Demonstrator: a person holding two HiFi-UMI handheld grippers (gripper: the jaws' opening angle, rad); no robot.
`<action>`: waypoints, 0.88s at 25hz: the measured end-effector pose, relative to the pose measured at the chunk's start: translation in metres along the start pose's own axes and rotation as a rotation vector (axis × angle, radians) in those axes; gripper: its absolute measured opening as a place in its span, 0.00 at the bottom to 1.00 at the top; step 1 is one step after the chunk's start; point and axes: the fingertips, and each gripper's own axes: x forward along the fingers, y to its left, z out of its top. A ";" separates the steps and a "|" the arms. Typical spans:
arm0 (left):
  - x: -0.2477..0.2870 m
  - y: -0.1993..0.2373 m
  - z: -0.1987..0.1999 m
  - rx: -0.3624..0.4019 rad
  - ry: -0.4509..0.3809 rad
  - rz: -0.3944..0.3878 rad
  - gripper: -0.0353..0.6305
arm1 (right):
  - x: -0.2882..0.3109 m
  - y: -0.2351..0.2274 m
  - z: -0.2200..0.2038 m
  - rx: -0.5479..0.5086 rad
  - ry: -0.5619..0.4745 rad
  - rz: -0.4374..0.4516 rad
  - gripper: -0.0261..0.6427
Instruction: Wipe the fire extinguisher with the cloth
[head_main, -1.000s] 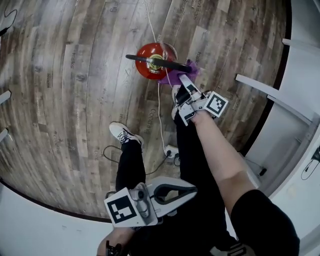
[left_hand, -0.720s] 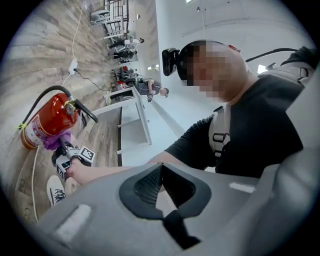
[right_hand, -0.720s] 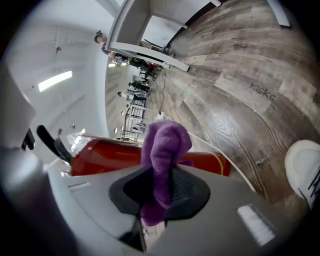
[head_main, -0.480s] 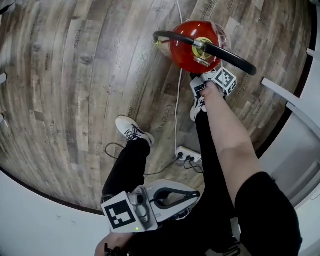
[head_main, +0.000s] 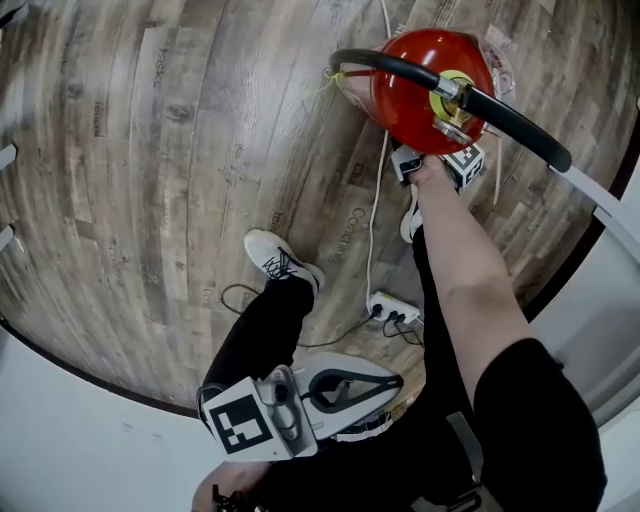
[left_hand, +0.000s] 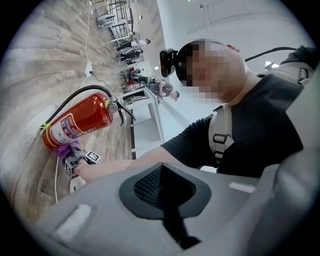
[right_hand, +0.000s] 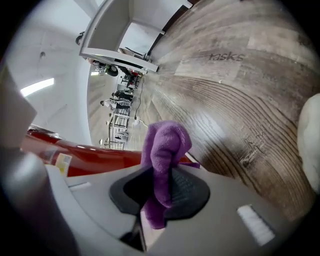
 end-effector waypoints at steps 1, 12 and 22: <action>0.003 -0.008 0.003 -0.002 -0.001 -0.007 0.05 | -0.007 0.012 -0.003 0.006 0.005 0.015 0.13; 0.041 -0.141 0.061 0.040 -0.003 -0.072 0.05 | -0.162 0.237 -0.064 0.146 0.119 0.276 0.13; 0.023 -0.219 0.134 0.185 -0.100 0.100 0.12 | -0.311 0.478 -0.107 -0.115 0.520 0.496 0.13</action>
